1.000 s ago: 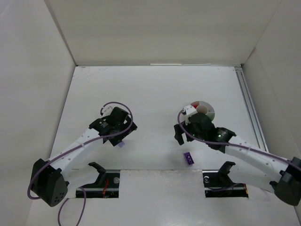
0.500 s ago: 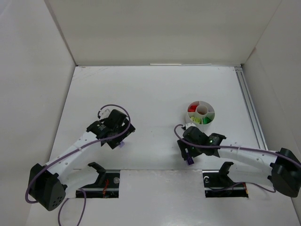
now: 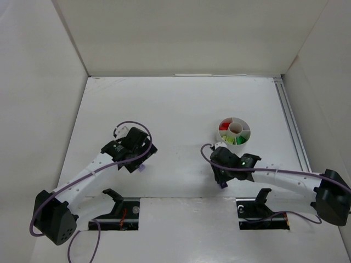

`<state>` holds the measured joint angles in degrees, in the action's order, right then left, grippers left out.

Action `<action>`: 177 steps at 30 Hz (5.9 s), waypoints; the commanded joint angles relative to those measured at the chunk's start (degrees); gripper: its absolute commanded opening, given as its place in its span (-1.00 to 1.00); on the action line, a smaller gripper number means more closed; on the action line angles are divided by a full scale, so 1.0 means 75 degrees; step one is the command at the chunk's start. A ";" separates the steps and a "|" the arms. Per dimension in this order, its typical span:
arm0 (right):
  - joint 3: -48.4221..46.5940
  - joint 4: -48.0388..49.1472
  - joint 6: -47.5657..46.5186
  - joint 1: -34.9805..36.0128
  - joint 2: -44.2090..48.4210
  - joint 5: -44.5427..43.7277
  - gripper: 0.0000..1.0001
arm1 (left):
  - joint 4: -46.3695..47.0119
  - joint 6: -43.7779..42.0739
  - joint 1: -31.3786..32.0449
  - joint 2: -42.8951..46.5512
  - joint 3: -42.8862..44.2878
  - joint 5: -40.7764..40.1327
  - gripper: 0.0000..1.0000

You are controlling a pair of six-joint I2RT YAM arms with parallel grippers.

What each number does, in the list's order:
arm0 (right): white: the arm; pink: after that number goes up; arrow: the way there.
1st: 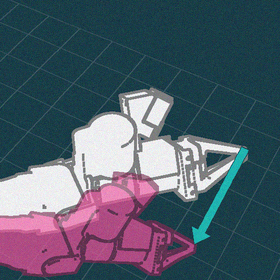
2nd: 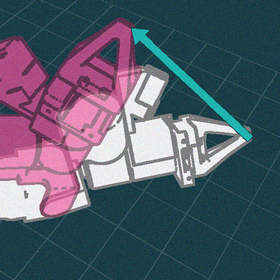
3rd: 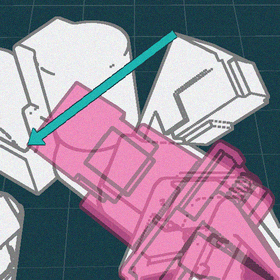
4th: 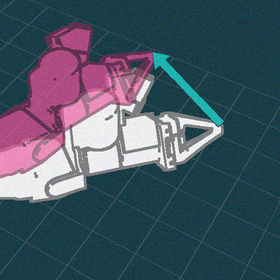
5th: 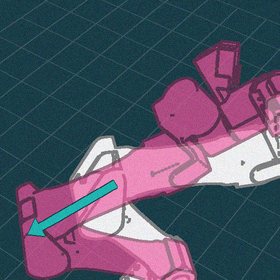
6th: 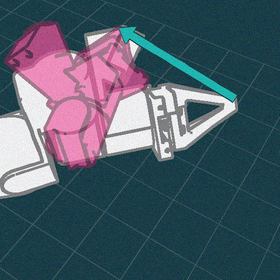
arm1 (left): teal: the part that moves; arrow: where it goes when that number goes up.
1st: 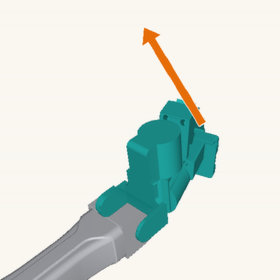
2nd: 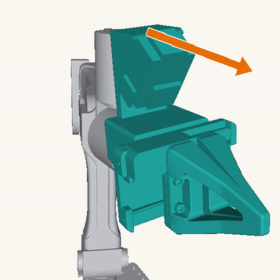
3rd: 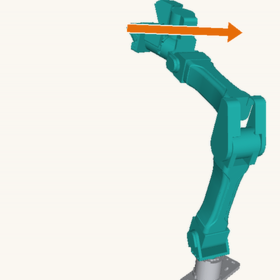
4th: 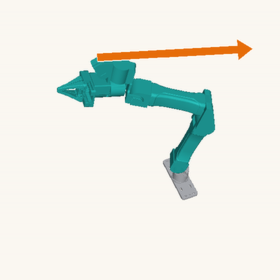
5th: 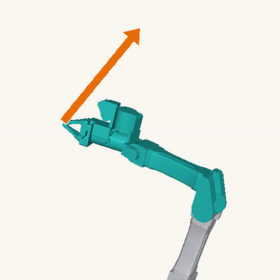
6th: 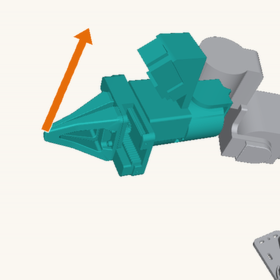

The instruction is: Sort the legos into containers by color

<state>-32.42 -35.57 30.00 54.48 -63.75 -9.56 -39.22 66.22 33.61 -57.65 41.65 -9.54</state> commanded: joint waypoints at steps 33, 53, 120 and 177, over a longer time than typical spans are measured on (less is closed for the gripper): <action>-0.3845 0.3372 -0.4082 -0.5799 -0.2446 -0.0424 -0.46 | 0.0495 -0.1130 -0.0860 -0.2052 0.0377 -0.0287 1.00; -0.3399 0.2891 -0.3765 -0.5729 -0.1802 -0.0495 0.13 | 0.0495 -0.0907 -0.0860 -0.2053 0.0095 -0.0287 1.00; -0.2462 0.2575 -0.4469 -0.6361 0.0027 0.1181 0.04 | 0.0214 -0.0263 -0.0860 -0.1513 -0.0186 -0.0439 0.80; -0.1137 0.8222 -0.4024 -0.1652 0.1013 0.2638 0.46 | 0.6929 0.0581 -0.0134 0.0233 0.0693 0.1473 -0.47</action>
<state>-39.44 16.03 -5.39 39.42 -52.84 21.63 5.67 66.00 31.05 -56.58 47.22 3.79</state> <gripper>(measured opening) 0.732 0.330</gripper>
